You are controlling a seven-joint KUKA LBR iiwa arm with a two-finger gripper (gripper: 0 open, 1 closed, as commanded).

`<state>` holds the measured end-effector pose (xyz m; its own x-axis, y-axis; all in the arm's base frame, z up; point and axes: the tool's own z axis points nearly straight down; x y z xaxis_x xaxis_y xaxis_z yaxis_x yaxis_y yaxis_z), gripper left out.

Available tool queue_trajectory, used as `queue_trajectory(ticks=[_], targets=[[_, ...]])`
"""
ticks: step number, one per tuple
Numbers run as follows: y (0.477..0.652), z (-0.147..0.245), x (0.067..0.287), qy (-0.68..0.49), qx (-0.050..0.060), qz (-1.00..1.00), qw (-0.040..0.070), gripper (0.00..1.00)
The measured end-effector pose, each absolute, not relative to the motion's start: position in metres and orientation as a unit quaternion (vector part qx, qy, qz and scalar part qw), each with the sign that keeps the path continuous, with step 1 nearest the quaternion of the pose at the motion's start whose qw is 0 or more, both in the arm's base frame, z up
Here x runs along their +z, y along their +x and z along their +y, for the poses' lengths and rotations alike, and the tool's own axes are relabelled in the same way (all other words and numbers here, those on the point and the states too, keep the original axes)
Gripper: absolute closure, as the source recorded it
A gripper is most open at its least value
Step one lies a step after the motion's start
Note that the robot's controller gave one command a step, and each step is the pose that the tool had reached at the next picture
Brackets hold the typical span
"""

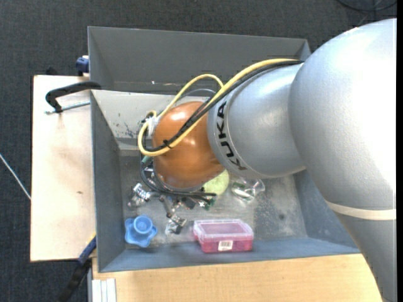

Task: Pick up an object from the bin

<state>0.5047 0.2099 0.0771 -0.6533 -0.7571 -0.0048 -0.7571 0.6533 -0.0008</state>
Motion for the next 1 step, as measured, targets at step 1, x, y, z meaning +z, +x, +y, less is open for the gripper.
queue_trajectory(ticks=[1], targets=[[0.501, 0.2232, 0.0736, -0.5, -0.001, 0.866, 0.0, 1.0]])
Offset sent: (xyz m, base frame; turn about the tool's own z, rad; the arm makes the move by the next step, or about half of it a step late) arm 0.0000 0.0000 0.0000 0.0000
